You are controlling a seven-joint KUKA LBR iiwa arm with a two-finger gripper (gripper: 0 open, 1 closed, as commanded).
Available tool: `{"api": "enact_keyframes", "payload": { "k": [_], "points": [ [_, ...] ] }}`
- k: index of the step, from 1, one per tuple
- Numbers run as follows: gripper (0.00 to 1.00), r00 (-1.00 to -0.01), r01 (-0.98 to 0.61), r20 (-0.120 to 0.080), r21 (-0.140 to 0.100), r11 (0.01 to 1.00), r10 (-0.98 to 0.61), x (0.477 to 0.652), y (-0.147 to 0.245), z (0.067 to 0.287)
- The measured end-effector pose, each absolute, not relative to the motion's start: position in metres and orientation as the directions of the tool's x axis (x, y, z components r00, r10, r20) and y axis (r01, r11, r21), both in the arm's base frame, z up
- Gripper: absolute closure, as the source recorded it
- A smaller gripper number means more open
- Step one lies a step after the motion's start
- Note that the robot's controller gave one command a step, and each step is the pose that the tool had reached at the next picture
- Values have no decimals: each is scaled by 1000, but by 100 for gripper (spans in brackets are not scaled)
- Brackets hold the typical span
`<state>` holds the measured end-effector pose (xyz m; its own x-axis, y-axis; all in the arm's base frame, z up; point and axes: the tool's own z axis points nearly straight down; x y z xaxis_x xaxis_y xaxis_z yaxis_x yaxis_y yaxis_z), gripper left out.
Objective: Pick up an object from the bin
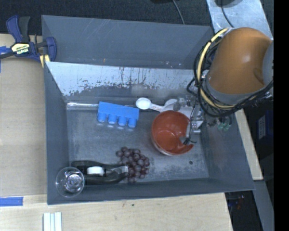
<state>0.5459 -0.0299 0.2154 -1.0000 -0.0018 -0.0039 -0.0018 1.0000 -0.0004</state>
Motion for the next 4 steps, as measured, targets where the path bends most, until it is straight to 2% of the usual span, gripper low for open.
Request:
{"api": "enact_keyframes", "payload": {
  "k": [1,2,3,4],
  "points": [
    [0,-1000,-10,-10,0,1000,-10,545,-12,260],
    [0,-999,-34,-4,0,999,-34,555,-8,358],
    [100,-1000,-21,-1,0,1000,-21,536,-15,376],
    [100,-1000,-21,-1,0,1000,-21,536,-15,376]
  ]
}}
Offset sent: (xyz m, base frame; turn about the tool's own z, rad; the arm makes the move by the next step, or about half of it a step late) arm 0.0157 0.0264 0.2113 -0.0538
